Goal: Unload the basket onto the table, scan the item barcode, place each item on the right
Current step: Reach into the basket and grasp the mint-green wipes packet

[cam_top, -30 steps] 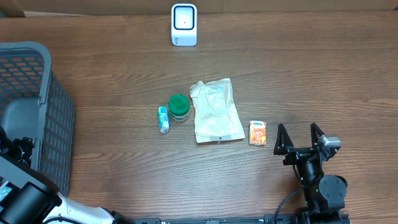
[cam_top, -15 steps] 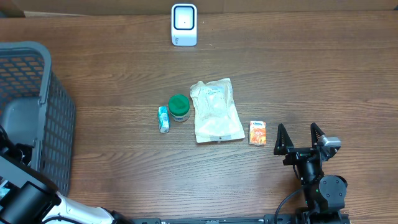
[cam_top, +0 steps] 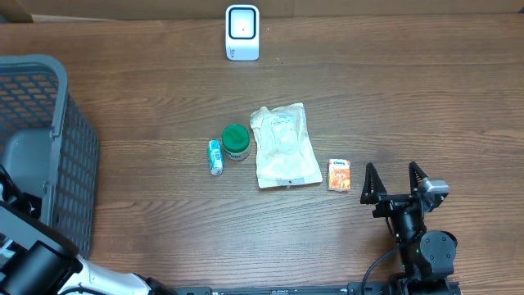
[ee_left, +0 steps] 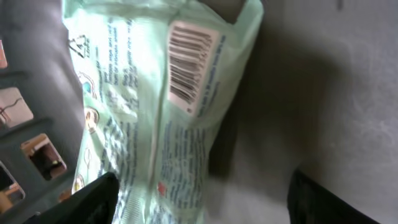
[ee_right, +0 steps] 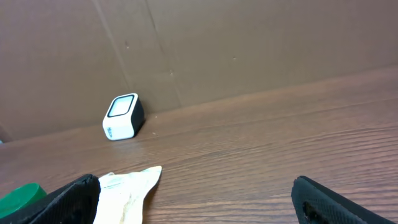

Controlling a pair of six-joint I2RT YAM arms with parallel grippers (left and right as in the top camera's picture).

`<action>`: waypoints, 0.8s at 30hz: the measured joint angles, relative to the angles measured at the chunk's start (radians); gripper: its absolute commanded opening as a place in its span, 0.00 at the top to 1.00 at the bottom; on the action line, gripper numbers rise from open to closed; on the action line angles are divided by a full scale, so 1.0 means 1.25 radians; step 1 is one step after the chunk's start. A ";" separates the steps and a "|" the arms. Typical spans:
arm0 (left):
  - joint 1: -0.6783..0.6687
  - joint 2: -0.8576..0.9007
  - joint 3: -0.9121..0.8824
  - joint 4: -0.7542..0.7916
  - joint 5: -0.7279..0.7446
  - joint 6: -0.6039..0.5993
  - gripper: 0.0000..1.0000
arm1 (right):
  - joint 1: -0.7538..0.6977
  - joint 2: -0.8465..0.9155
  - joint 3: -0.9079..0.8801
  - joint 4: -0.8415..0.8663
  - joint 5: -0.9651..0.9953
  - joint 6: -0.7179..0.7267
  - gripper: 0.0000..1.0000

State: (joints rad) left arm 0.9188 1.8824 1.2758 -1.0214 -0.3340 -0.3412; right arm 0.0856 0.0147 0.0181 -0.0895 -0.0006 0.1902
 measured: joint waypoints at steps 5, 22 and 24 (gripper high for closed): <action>0.000 -0.013 -0.041 0.036 -0.050 -0.004 0.96 | 0.000 0.000 0.000 0.000 0.000 0.000 0.00; 0.004 0.028 0.190 -0.215 0.003 -0.002 0.96 | 0.000 0.000 0.000 -0.001 0.000 0.000 0.00; 0.004 0.028 0.246 -0.229 0.022 0.013 0.96 | 0.000 0.000 0.000 -0.001 0.000 0.000 0.00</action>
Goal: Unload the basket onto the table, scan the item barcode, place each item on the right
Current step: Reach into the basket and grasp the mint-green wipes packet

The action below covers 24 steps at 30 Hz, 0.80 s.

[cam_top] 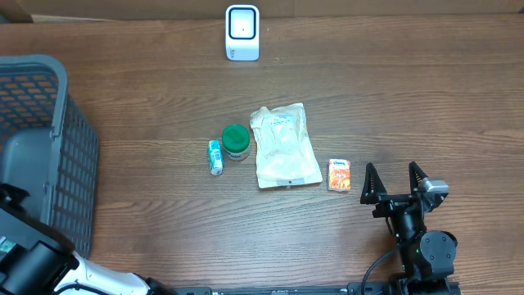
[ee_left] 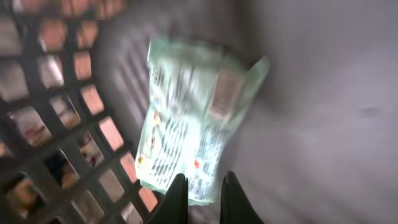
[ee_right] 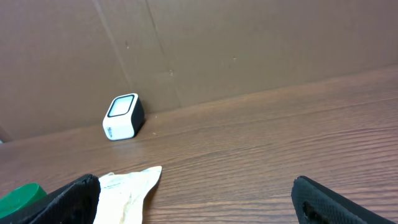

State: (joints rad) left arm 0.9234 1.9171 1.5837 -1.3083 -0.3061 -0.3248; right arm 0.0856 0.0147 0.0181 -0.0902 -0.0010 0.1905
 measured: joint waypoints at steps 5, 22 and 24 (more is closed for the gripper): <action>-0.007 0.000 0.047 0.001 0.079 0.091 0.55 | 0.000 0.000 0.000 0.000 0.000 0.000 0.00; 0.015 0.000 -0.129 0.006 0.048 0.121 0.00 | 0.000 0.000 0.000 0.000 0.000 0.000 0.00; 0.017 0.000 -0.136 0.007 0.044 0.118 0.01 | 0.000 0.000 0.000 0.001 0.000 0.000 0.00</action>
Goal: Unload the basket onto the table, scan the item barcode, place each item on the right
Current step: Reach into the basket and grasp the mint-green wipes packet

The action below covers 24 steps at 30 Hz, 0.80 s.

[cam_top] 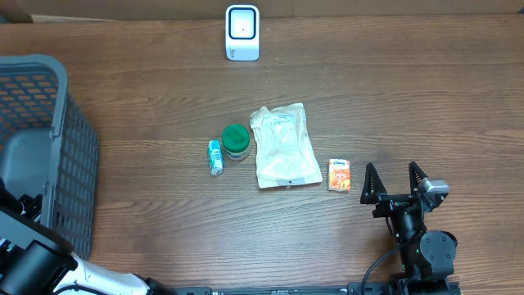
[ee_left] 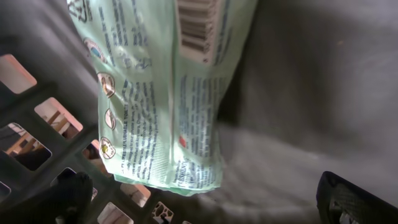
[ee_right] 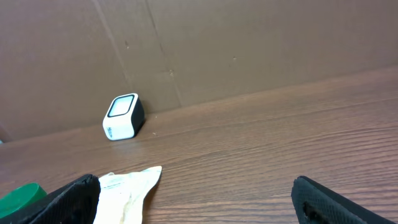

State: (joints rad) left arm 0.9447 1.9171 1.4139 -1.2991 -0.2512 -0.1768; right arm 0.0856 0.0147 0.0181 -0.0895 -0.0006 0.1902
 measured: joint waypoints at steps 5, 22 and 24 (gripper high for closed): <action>0.000 0.000 -0.023 0.001 -0.015 -0.009 0.00 | 0.000 0.000 0.000 0.000 0.000 0.000 0.00; 0.000 -0.006 -0.089 0.116 -0.047 -0.051 0.96 | 0.000 0.000 0.000 0.000 0.000 0.000 0.00; 0.000 -0.006 -0.089 0.121 -0.044 -0.051 0.96 | 0.000 0.000 0.000 0.000 0.000 0.000 0.00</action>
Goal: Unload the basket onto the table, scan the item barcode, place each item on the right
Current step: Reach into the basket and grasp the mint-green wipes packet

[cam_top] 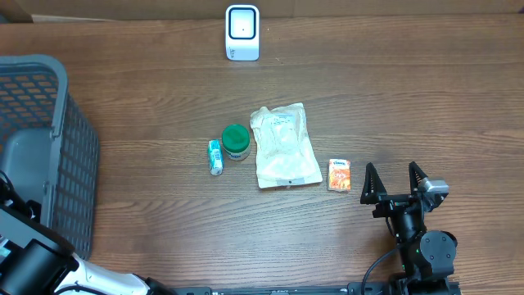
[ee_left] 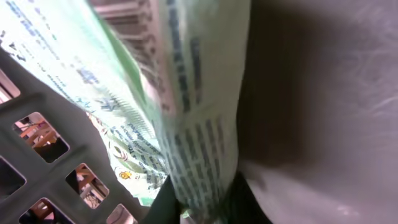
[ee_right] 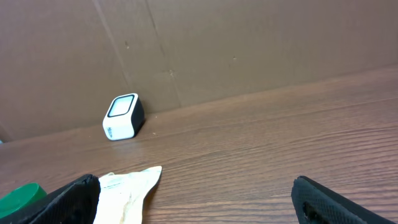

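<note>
Down inside the grey basket (ee_left: 34, 124), my left gripper (ee_left: 200, 202) is shut on the lower end of a pale green printed packet (ee_left: 186, 118). The packet's barcode (ee_left: 134, 25) shows blurred at the top edge of the left wrist view. The white scanner (cam_top: 242, 33) stands at the far edge of the table, also visible in the right wrist view as the scanner (ee_right: 123, 116). My right gripper (cam_top: 396, 182) rests open at the near right with nothing between its fingers.
The basket (cam_top: 57, 98) fills the left side of the table. Mid-table lie a white pouch (cam_top: 284, 147), a green-lidded jar (cam_top: 236, 141), a small tube (cam_top: 215, 156) and an orange box (cam_top: 339, 174). A brown cardboard wall (ee_right: 249, 43) backs the table.
My left gripper stood open over the packet's lower end; now it is shut on that end and the packet fills more of the view. The right arm has not moved.
My left gripper was open close to the green packet in the basket. Then it was shut and farther back, with the packet free. Then it stood open at the packet's lower end, and now it grips that end. The table items stayed put.
</note>
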Controlling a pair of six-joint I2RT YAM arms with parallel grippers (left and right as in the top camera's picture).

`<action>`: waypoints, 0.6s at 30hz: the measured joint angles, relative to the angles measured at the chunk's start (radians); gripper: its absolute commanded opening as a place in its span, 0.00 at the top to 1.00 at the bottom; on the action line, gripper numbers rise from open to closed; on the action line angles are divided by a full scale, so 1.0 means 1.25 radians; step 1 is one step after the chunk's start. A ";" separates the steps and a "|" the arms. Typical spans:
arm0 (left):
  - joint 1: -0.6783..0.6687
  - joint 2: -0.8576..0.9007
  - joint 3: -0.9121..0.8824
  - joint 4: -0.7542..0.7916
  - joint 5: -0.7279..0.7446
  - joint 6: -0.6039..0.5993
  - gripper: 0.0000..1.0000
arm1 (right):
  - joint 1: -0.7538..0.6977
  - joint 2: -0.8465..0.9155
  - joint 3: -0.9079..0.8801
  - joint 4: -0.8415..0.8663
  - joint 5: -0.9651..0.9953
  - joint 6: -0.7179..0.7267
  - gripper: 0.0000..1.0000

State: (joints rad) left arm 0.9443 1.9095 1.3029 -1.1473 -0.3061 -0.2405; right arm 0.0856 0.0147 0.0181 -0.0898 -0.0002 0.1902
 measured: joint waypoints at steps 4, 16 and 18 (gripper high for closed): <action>0.000 0.000 0.000 0.008 0.018 0.000 0.96 | 0.000 0.000 0.000 0.000 0.000 0.000 0.00; -0.064 -0.010 0.016 0.074 0.116 0.029 0.96 | 0.000 0.000 0.000 0.000 0.000 0.000 0.00; -0.089 -0.009 0.031 0.069 0.141 0.031 0.96 | 0.000 0.000 0.000 0.000 0.000 0.000 0.00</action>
State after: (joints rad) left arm 0.8326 1.8984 1.3422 -1.0611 -0.1295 -0.2016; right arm 0.0856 0.0147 0.0181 -0.0898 -0.0002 0.1905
